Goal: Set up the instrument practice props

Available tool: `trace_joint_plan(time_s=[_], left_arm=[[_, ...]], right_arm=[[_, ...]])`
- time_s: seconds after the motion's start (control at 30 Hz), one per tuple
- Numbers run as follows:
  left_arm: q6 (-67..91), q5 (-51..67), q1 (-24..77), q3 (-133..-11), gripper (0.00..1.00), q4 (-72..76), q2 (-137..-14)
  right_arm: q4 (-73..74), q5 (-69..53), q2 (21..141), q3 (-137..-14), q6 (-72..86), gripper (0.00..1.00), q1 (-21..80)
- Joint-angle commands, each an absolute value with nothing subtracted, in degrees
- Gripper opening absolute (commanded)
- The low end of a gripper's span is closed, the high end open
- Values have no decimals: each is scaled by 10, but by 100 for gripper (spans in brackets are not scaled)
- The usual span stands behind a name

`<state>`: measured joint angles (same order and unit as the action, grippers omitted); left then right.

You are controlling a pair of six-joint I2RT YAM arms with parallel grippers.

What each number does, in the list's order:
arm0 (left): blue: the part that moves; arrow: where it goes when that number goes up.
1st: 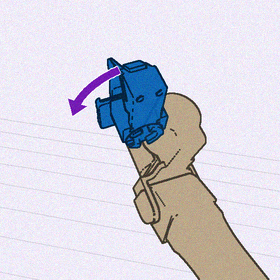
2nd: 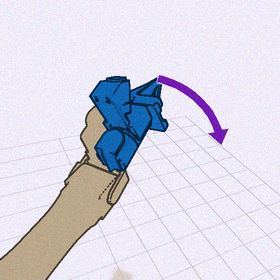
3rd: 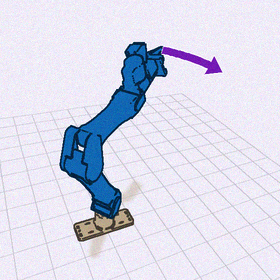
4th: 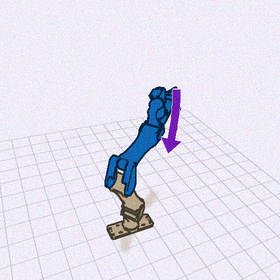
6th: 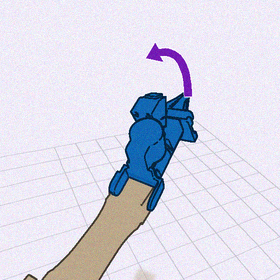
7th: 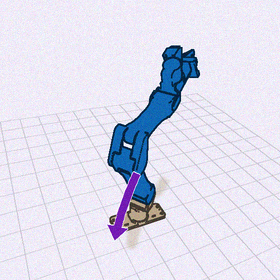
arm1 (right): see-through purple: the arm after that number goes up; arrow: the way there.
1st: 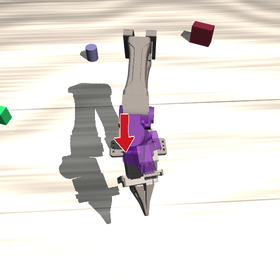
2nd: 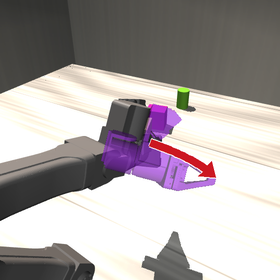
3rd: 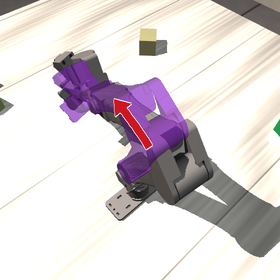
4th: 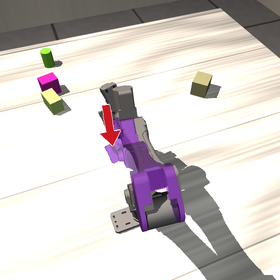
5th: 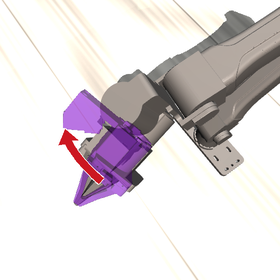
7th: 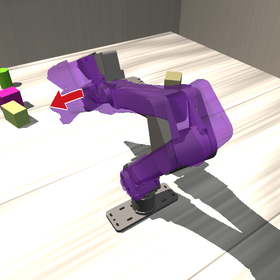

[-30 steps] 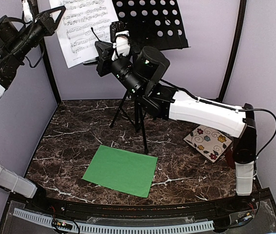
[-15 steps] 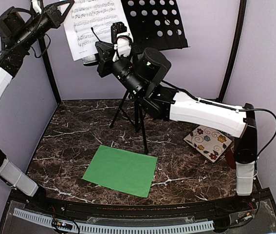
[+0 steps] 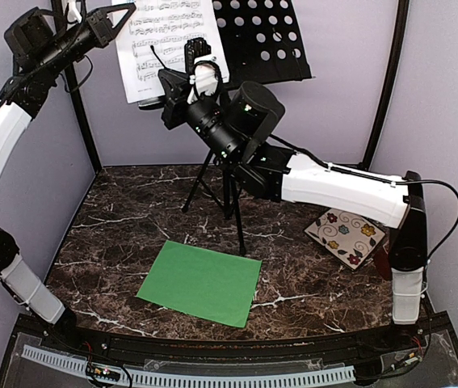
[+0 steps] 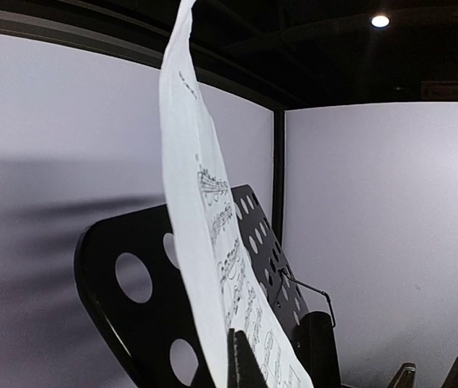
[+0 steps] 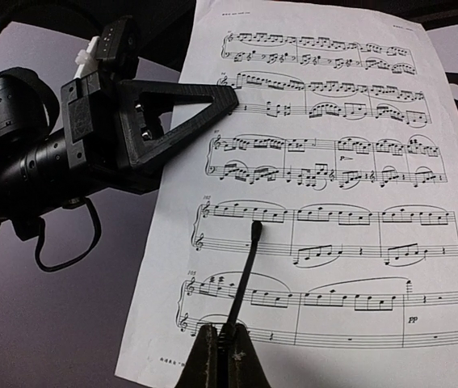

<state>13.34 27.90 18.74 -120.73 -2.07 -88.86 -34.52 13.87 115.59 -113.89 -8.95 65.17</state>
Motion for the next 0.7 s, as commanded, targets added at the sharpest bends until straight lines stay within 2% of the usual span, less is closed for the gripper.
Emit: trace_joint_plan(time_s=[0.0, 0.47, 0.67], left_arm=[[158, 308, 183, -1221, 0, -12, -893], [164, 306, 183, -1196, 0, -6, -889], [146, 276, 184, -1195, 18, -23, -877]], right_arm=[[-378, 125, 1130, -1128, -105, 0, 653], [-388, 129, 1134, -1121, -107, 1, 653], [-390, 136, 1136, -1121, -105, 12, 653]])
